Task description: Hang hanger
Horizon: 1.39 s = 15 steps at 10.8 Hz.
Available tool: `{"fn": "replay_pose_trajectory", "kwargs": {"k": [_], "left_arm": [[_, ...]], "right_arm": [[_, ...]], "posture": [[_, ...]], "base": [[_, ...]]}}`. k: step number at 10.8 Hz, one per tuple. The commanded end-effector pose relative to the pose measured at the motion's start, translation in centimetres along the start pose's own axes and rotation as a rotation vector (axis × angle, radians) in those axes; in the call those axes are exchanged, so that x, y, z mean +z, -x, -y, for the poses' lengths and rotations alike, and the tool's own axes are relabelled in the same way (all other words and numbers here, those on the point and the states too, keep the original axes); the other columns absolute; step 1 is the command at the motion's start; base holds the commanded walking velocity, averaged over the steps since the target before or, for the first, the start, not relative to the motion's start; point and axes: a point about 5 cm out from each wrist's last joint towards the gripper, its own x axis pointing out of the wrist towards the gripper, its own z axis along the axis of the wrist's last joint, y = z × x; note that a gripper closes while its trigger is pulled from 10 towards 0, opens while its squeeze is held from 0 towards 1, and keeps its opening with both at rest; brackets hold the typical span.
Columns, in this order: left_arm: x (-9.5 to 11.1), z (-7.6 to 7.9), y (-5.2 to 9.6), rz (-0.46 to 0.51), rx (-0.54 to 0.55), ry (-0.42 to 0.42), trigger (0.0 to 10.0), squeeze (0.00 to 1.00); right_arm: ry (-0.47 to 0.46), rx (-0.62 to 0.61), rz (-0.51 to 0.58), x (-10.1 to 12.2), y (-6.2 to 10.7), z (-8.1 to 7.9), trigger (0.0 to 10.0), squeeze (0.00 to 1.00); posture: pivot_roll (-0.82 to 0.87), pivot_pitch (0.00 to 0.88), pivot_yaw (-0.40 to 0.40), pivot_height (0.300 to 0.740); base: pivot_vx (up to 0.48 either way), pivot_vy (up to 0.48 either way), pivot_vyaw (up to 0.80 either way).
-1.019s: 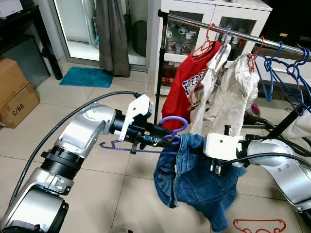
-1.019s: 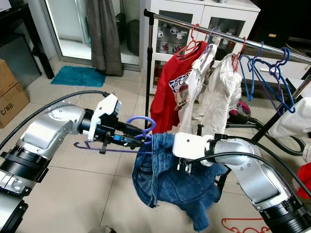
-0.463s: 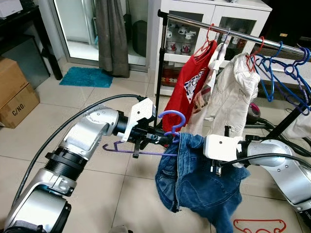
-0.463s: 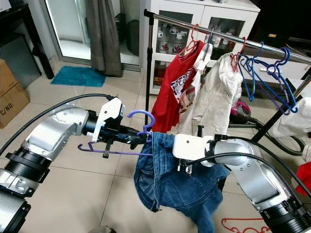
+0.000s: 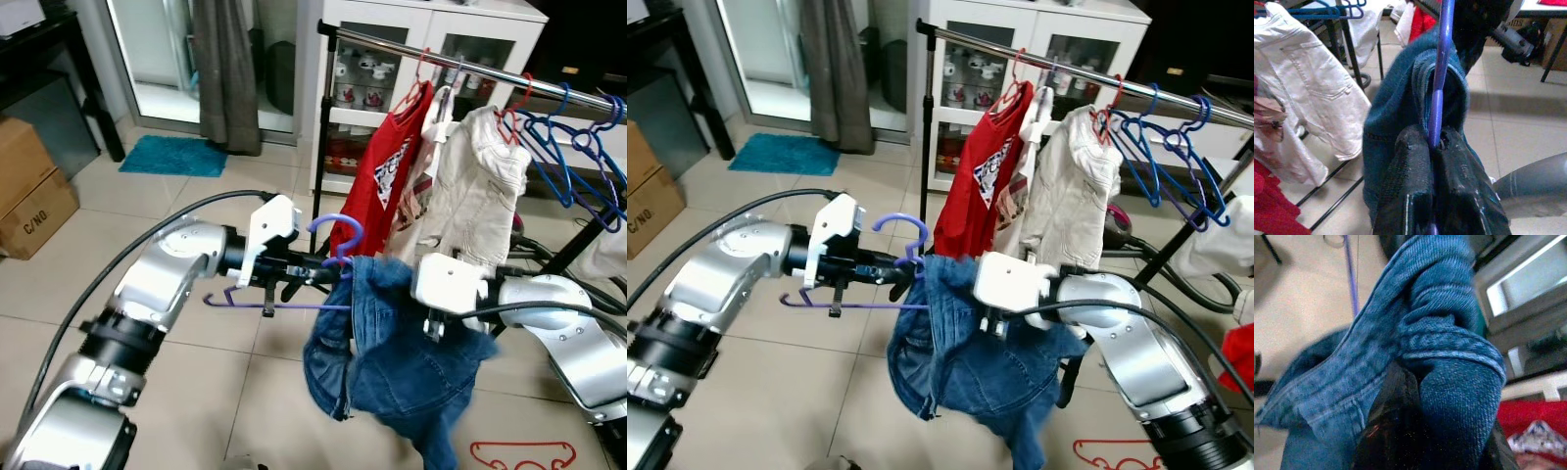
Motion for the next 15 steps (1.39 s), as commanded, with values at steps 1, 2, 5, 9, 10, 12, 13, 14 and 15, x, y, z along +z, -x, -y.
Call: {"fn": "replay_pose_trajectory", "kwargs": {"k": [1, 2, 5, 9, 10, 12, 13, 14, 15], "left_arm": [[0.9, -0.1, -0.3, 0.033, 0.035, -0.033, 0.0, 0.0], [0.7, 0.0, -0.2, 0.03, 0.05, -0.035, 0.0, 0.0], [-0.3, -0.2, -0.1, 0.044, 0.23, -0.049, 0.0, 0.0], [-0.1, 0.3, -0.3, 0.092, 0.306, -0.058, 0.0, 0.0], [0.6, 0.7, -0.3, 0.12, 0.282, -0.065, 0.0, 0.0], [1.3, 1.4, -0.2, 0.164, 0.24, -0.053, 0.0, 0.0], [1.5, 1.8, -0.1, 0.172, 0.207, -0.039, 0.0, 0.0], [1.4, 1.9, 0.0, 0.17, 0.198, -0.03, 0.0, 0.0], [1.3, 1.8, 0.4, 0.156, 0.215, -0.032, 0.0, 0.0]], "right_arm": [[0.054, 0.012, 0.105, 2.1, 0.0, 0.5, 10.0, 1.0], [0.064, -0.029, 0.116, 2.2, 0.4, 1.0, 10.0, 1.0], [-0.053, -0.135, 0.229, 3.5, 2.8, 2.1, 10.0, 1.0], [-0.149, -0.215, 0.184, 2.3, 2.6, 1.1, 10.0, 1.0], [-0.172, -0.231, 0.145, 1.8, 2.1, 0.8, 10.0, 1.0], [-0.236, -0.326, 0.093, 0.9, 1.6, 1.4, 10.0, 1.0], [-0.266, -0.37, 0.077, 0.4, 1.5, 1.8, 10.0, 1.0], [-0.279, -0.382, 0.074, 0.2, 1.4, 1.9, 10.0, 1.0], [-0.298, -0.387, 0.072, 0.0, 1.4, 2.0, 10.0, 1.0]], "posture": [[0.03, 0.0, -0.028, 0.74], [0.03, 0.0, -0.028, 0.74], [0.03, 0.0, -0.026, 0.74], [0.02, 0.0, -0.02, 0.74], [0.02, 0.0, -0.016, 0.74], [0.02, 0.0, -0.018, 0.74], [0.02, 0.0, -0.018, 0.74], [0.02, 0.0, -0.018, 0.74], [0.02, 0.0, -0.021, 0.74]], "base": [[0.0, 0.0, 0.0], [0.0, 0.0, 0.0], [0.0, 0.0, 0.0], [0.0, 0.0, 0.0], [0.0, 0.0, 0.0], [0.0, 0.0, 0.0], [0.0, 0.0, 0.0], [0.0, 0.0, 0.0], [0.0, 0.0, 0.0]]}}
